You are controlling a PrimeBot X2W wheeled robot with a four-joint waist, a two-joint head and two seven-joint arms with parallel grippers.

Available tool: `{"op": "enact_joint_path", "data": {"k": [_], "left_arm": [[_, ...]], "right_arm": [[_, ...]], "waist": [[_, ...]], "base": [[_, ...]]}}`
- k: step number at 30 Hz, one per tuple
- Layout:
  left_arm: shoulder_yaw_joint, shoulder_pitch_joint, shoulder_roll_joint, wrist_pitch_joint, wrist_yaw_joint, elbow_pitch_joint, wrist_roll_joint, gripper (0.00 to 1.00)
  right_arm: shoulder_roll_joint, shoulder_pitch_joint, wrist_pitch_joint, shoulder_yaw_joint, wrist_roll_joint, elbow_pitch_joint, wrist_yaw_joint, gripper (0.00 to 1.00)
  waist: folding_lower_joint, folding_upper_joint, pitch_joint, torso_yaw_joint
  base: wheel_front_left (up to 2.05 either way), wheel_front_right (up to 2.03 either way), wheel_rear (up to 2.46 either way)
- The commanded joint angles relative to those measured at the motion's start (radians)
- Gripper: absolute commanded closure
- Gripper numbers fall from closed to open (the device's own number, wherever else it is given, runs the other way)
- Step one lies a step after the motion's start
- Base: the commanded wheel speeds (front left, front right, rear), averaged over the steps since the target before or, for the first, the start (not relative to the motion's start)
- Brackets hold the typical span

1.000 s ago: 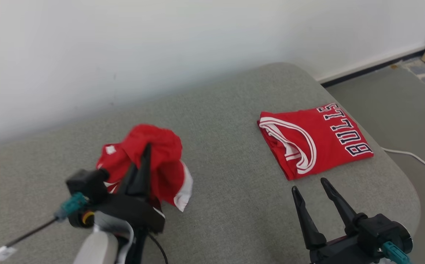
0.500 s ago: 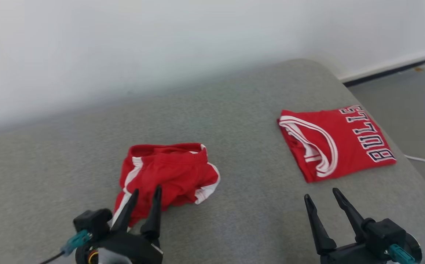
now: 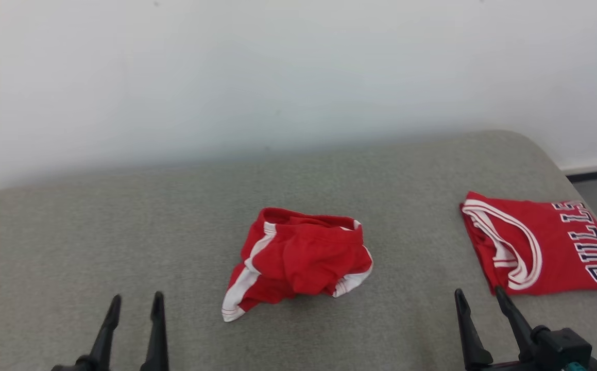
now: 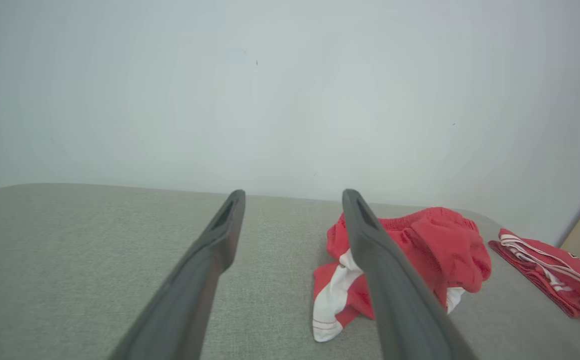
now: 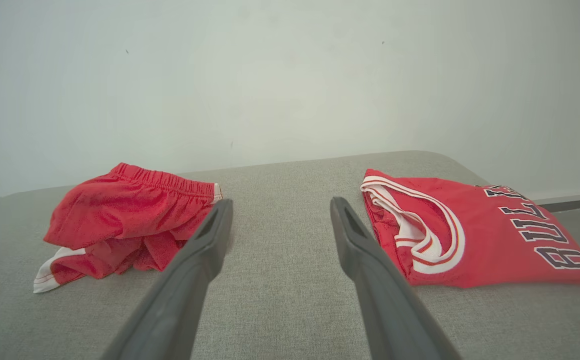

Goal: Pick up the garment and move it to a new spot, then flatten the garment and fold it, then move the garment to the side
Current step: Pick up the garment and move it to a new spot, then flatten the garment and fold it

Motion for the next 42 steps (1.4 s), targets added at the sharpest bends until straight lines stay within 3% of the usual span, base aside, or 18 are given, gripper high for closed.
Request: {"op": "enact_joint_path", "data": {"k": [1, 8, 15, 42], "left_arm": [[0.010, 0.018, -0.009, -0.002, 0.004, -0.011, 0.011, 0.00], [0.070, 0.146, -0.033, -0.003, 0.006, -0.006, 0.075, 0.00], [0.106, 0.204, -0.022, -0.003, 0.003, 0.049, 0.121, 0.00], [0.115, 0.202, -0.047, -0.003, -0.016, 0.082, 0.136, 0.00]], "right_arm": [[0.000, 0.011, -0.009, 0.001, 0.008, 0.006, -0.002, 0.00], [-0.011, 0.024, -0.049, 0.017, -0.016, 0.065, -0.002, 0.00], [-0.006, 0.017, -0.047, 0.033, -0.019, 0.103, -0.002, 0.00], [0.004, 0.024, -0.029, 0.032, -0.010, 0.111, -0.002, 0.00]], "waist": [[0.0001, -0.0001, -0.045, 0.057], [0.0001, -0.0001, -0.079, 0.101], [0.0001, -0.0001, -0.097, 0.110], [0.0001, -0.0001, -0.093, 0.098]], "base": [[0.00, 0.00, 0.00], [0.00, 0.00, 0.00], [0.00, 0.00, 0.00], [0.00, 0.00, 0.00]]}}
